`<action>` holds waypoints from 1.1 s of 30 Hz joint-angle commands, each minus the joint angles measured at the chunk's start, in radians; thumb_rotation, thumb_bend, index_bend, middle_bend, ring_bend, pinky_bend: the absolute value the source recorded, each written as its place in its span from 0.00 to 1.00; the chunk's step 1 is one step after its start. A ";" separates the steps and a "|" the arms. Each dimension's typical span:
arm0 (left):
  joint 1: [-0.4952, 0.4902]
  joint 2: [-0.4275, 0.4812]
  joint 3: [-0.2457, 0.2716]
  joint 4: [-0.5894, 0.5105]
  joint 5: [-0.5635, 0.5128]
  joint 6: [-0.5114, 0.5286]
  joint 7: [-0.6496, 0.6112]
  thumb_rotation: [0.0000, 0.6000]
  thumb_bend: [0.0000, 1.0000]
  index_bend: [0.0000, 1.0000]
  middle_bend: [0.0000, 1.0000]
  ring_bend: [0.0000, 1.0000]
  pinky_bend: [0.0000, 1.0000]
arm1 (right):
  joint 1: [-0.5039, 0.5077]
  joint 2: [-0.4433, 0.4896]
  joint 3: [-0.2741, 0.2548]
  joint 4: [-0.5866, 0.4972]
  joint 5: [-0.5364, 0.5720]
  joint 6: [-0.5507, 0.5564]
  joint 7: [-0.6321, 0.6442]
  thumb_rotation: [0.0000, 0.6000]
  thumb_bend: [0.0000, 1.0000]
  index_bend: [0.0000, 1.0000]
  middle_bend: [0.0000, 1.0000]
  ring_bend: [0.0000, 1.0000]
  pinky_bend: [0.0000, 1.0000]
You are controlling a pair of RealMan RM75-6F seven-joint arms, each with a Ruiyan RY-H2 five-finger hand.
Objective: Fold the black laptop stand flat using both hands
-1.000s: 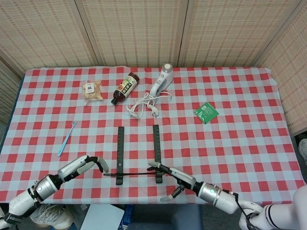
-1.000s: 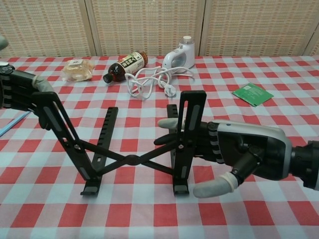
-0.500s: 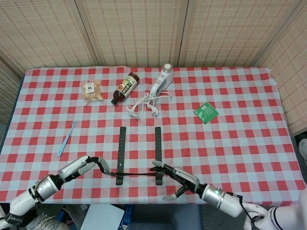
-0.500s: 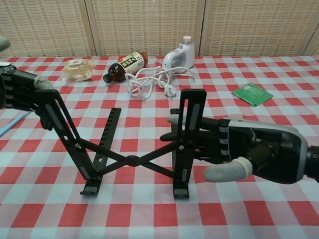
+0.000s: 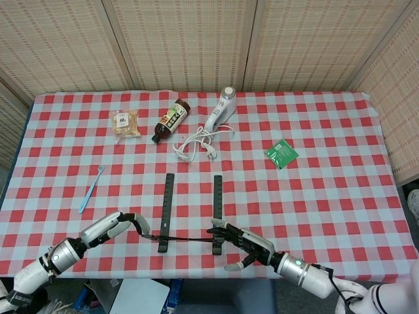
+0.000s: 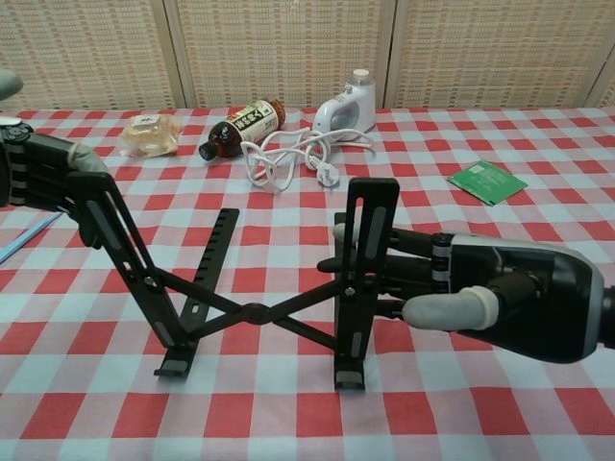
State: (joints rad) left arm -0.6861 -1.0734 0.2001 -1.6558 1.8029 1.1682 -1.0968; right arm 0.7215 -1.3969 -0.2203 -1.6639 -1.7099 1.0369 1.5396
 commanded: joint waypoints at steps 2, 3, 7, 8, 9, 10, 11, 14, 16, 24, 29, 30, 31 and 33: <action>0.017 -0.006 -0.014 0.015 -0.012 0.023 0.050 0.08 0.20 0.36 0.43 0.41 0.35 | -0.005 0.022 0.016 -0.008 -0.008 0.029 -0.067 1.00 0.01 0.00 0.11 0.00 0.03; 0.023 -0.008 -0.017 0.019 -0.015 0.031 0.065 0.10 0.20 0.35 0.43 0.39 0.35 | -0.005 0.031 0.021 -0.014 -0.007 0.035 -0.081 1.00 0.01 0.00 0.11 0.00 0.03; 0.047 -0.017 -0.031 0.033 -0.025 0.060 0.134 0.17 0.20 0.33 0.40 0.33 0.35 | 0.001 0.083 0.045 -0.052 -0.001 0.051 -0.138 1.00 0.01 0.00 0.11 0.00 0.03; 0.055 -0.020 -0.034 0.037 -0.028 0.068 0.156 0.20 0.20 0.32 0.39 0.32 0.35 | 0.003 0.100 0.055 -0.065 0.004 0.057 -0.146 1.00 0.01 0.00 0.11 0.00 0.03; 0.060 -0.022 -0.035 0.039 -0.029 0.071 0.171 0.25 0.20 0.32 0.38 0.31 0.35 | 0.004 0.113 0.062 -0.075 0.008 0.062 -0.152 1.00 0.00 0.00 0.11 0.00 0.03; 0.064 -0.024 -0.035 0.041 -0.030 0.073 0.184 0.31 0.20 0.31 0.37 0.31 0.35 | 0.004 0.125 0.070 -0.084 0.012 0.068 -0.158 1.00 0.00 0.00 0.11 0.00 0.03; 0.067 -0.025 -0.034 0.043 -0.030 0.072 0.196 0.40 0.20 0.30 0.36 0.30 0.35 | 0.004 0.136 0.076 -0.092 0.014 0.072 -0.166 1.00 0.00 0.00 0.11 0.00 0.03; 0.079 -0.022 -0.030 0.048 -0.029 0.067 0.263 0.72 0.20 0.28 0.31 0.27 0.34 | 0.005 0.176 0.100 -0.115 0.024 0.087 -0.186 1.00 0.01 0.00 0.11 0.00 0.03; 0.087 -0.024 -0.031 0.047 -0.032 0.066 0.303 0.89 0.20 0.28 0.30 0.26 0.35 | 0.006 0.193 0.113 -0.123 0.035 0.090 -0.195 1.00 0.01 0.00 0.11 0.00 0.03; 0.113 -0.085 -0.040 0.050 -0.052 0.043 0.447 1.00 0.20 0.33 0.30 0.26 0.35 | 0.009 0.238 0.145 -0.151 0.060 0.072 -0.235 1.00 0.01 0.00 0.11 0.00 0.03; 0.131 -0.150 -0.056 0.071 -0.072 0.030 0.567 1.00 0.20 0.37 0.30 0.26 0.34 | 0.002 0.247 0.150 -0.160 0.066 0.061 -0.245 1.00 0.01 0.00 0.11 0.00 0.03; 0.134 -0.162 -0.059 0.075 -0.074 0.028 0.589 1.00 0.20 0.37 0.30 0.26 0.34 | 0.000 0.247 0.150 -0.160 0.066 0.060 -0.246 1.00 0.01 0.00 0.11 0.00 0.03; 0.136 -0.173 -0.062 0.079 -0.076 0.025 0.610 1.00 0.20 0.38 0.30 0.26 0.35 | -0.001 0.247 0.151 -0.161 0.066 0.058 -0.248 1.00 0.00 0.00 0.11 0.00 0.03; 0.140 -0.200 -0.069 0.087 -0.084 0.020 0.649 1.00 0.20 0.38 0.30 0.26 0.35 | -0.005 0.246 0.152 -0.160 0.067 0.055 -0.256 1.00 0.01 0.00 0.11 0.00 0.03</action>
State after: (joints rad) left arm -0.5551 -1.2420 0.1419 -1.5819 1.7300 1.1964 -0.4866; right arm 0.7184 -1.1502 -0.0692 -1.8241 -1.6438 1.0937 1.2860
